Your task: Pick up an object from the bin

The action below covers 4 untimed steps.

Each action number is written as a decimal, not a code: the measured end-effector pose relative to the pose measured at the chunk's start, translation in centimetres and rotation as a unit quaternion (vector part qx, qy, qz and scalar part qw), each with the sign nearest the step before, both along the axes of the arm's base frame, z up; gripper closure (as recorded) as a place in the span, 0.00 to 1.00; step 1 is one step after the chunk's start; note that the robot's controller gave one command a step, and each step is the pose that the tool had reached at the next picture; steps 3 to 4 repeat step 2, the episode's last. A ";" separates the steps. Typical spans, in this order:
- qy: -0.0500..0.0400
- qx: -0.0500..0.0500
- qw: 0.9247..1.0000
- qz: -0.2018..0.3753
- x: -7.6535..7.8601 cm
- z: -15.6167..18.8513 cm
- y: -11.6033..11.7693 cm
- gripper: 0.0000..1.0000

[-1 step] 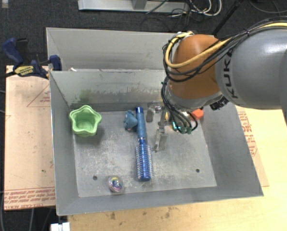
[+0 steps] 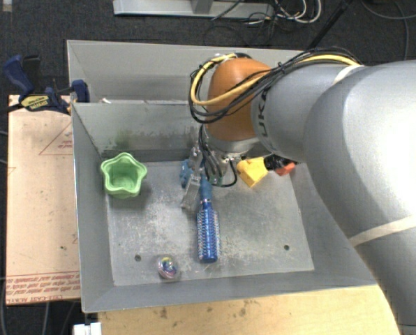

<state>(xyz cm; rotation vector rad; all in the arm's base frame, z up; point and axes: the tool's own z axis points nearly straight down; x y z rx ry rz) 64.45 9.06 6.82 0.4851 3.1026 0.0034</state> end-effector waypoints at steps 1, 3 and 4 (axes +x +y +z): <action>-0.002 0.000 1.000 0.000 0.1 0.3 0.0 1.00; -0.004 -0.001 1.000 0.012 -2.2 17.2 -2.5 1.00; -0.004 -0.001 1.000 0.012 -2.2 17.2 -2.5 1.00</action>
Offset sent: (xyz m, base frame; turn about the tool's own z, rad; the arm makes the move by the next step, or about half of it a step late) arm 0.0000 0.0000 0.0000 0.0000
